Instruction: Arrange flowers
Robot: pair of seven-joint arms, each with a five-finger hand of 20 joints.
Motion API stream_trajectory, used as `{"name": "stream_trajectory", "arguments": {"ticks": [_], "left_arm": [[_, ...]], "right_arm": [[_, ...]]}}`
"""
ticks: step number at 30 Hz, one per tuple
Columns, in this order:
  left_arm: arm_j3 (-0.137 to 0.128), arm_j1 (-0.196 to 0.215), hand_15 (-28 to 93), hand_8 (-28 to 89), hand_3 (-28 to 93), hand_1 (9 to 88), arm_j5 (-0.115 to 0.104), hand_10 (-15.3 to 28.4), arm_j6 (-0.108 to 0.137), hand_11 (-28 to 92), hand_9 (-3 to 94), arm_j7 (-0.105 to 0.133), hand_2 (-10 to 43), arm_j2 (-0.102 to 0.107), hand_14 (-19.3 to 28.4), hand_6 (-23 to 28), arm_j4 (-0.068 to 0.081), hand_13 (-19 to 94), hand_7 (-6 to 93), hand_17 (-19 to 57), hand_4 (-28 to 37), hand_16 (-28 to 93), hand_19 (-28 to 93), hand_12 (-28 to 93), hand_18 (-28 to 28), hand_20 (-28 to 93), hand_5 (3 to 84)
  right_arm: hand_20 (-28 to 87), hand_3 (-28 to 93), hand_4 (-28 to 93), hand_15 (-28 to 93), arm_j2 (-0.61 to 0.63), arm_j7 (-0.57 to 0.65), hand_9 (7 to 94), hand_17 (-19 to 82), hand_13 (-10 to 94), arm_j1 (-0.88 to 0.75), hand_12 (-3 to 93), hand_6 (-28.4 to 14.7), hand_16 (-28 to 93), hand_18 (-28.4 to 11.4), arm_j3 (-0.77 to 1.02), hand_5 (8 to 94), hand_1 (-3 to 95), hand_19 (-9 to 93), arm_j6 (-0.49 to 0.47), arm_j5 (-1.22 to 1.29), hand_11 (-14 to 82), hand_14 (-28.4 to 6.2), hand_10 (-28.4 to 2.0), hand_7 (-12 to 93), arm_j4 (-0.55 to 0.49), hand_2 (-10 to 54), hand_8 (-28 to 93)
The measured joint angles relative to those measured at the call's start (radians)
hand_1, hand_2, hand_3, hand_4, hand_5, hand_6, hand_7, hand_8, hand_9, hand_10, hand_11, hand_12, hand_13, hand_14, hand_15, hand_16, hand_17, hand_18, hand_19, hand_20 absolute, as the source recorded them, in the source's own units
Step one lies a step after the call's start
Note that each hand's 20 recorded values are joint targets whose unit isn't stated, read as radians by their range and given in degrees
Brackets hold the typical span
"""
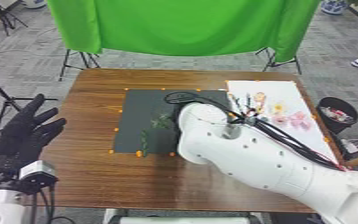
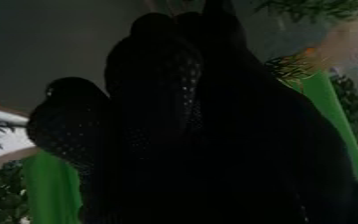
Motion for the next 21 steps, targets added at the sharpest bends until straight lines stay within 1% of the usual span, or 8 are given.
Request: {"name": "stream_trajectory", "arguments": {"ticks": [3, 6, 11, 16, 21], "left_arm": [[0.002, -0.002, 55, -8, 64, 28.9, 0.000, 17.7, -0.005, 23, 27.3, 0.000, 6.0, 0.001, 27.1, 6.2, 0.002, 20, 7.9, -9.8, -21.1, -12, 49, 11, 27.6, 2, 30.1], [0.006, -0.010, 55, -8, 64, 29.0, 0.003, 17.7, -0.014, 23, 27.3, -0.007, 6.0, 0.000, 27.1, 6.2, 0.008, 20, 7.9, -9.8, -21.0, -12, 49, 11, 27.7, 2, 30.2], [0.022, -0.044, 56, -8, 64, 29.1, 0.010, 17.6, -0.022, 22, 27.3, -0.023, 6.0, 0.000, 27.1, 6.2, 0.019, 20, 7.9, -9.8, -20.9, -12, 49, 11, 27.6, 2, 30.2], [0.037, -0.075, 55, -8, 64, 29.2, 0.019, 17.6, -0.029, 23, 27.3, -0.035, 6.0, 0.001, 27.0, 6.2, 0.024, 20, 8.0, -9.8, -20.8, -12, 49, 11, 27.6, 2, 30.2], [0.046, -0.094, 56, -8, 64, 29.2, 0.027, 17.6, -0.035, 23, 27.2, -0.046, 5.9, 0.001, 26.9, 6.3, 0.027, 20, 8.0, -9.8, -20.7, -12, 49, 11, 27.5, 2, 30.3]], "right_arm": [[-9, 69, -28, 54, -0.003, 0.008, 93.7, 79, 94, -0.001, 13.6, -7.2, 11, -5.0, -0.010, 87.9, 62.3, 93, 0.001, 0.004, 33.8, -4.7, -11.7, 13, 0.018, -8.1, 14], [-10, 69, -27, 54, -0.004, 0.014, 93.7, 79, 94, 0.000, 13.4, -6.6, 11, -5.0, -0.024, 88.2, 61.8, 93, 0.008, 0.009, 33.9, -4.7, -11.8, 13, 0.036, -8.4, 13], [-10, 68, -26, 53, -0.014, 0.019, 93.7, 79, 94, 0.007, 13.3, -6.2, 11, -5.1, -0.049, 88.1, 61.3, 93, 0.024, 0.014, 34.1, -4.7, -11.8, 13, 0.067, -8.5, 13], [-10, 67, -26, 53, -0.033, 0.019, 93.7, 79, 94, 0.013, 13.1, -6.1, 11, -5.1, -0.061, 88.0, 61.1, 93, 0.034, 0.017, 34.0, -4.9, -11.8, 13, 0.090, -8.3, 13], [-11, 66, -26, 53, -0.050, 0.017, 93.7, 79, 94, 0.013, 13.1, -6.0, 11, -5.2, -0.065, 87.9, 60.7, 93, 0.041, 0.015, 34.0, -4.9, -11.8, 13, 0.096, -7.9, 12]]}}
